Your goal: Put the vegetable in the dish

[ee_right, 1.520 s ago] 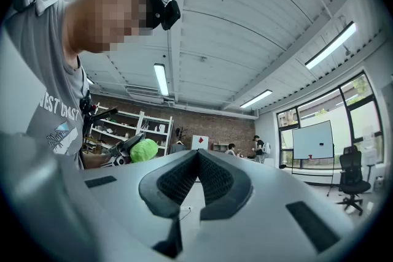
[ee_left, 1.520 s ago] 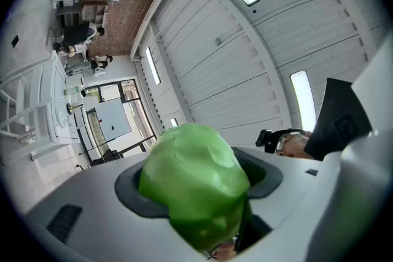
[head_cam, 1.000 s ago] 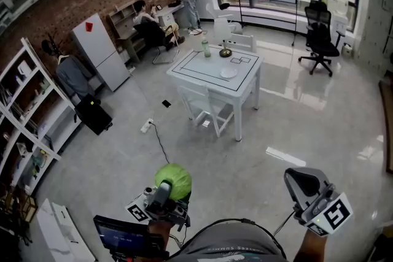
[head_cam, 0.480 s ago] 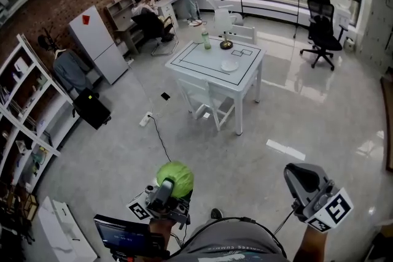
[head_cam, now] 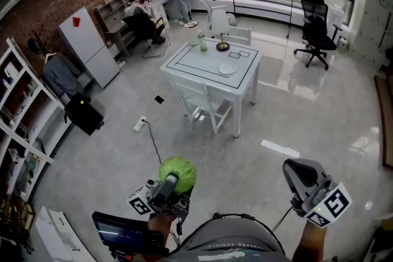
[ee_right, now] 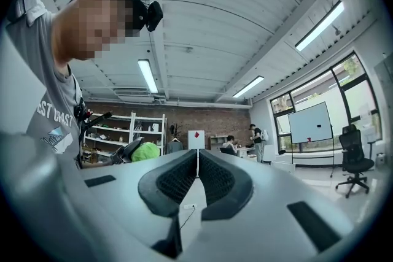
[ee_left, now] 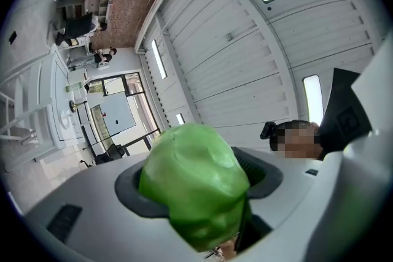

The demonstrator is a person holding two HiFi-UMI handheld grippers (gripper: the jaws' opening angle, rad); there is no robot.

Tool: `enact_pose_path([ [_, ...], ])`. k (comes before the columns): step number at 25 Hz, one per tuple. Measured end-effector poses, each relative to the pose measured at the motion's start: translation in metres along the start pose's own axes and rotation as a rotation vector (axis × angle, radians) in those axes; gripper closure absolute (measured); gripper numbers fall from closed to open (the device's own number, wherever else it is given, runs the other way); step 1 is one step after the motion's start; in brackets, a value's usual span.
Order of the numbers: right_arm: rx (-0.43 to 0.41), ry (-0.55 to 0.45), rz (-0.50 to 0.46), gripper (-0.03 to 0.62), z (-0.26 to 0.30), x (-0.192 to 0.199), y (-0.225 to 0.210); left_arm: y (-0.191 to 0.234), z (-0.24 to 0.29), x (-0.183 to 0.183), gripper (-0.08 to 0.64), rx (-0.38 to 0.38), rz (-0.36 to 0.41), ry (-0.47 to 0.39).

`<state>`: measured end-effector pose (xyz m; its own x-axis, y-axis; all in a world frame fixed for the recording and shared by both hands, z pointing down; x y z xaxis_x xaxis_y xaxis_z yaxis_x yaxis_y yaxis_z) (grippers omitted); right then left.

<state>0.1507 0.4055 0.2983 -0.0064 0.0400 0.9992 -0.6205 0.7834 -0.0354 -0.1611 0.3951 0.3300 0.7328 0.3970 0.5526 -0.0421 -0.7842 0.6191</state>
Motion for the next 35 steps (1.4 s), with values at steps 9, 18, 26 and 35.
enact_pose_path([
  [9,0.011,0.041,0.005,0.584,0.04,0.008,-0.002,0.032,0.005,-0.018,0.249,0.027,-0.034,0.033],
  [18,-0.015,0.05,0.006,0.584,0.042,0.003,-0.045,0.052,0.035,-0.008,0.249,0.001,-0.037,0.013],
  [26,-0.06,0.054,0.0,0.584,0.031,0.003,-0.11,0.074,0.085,0.016,0.249,-0.028,-0.01,-0.013],
  [35,-0.094,0.075,0.013,0.584,0.028,0.015,-0.154,0.095,0.106,0.037,0.249,-0.066,-0.003,-0.031],
])
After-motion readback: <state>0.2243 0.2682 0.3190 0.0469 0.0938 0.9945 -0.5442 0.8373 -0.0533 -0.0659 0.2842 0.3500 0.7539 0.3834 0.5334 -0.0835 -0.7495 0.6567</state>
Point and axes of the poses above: the fingertips, and each gripper's own axes: z forward along the fingers, y to its left, x out of its underside, the point moved 4 cm from there along -z, backward along the fingers, and after that the axes turned 6 degrees about y, right-handed, at the moved point
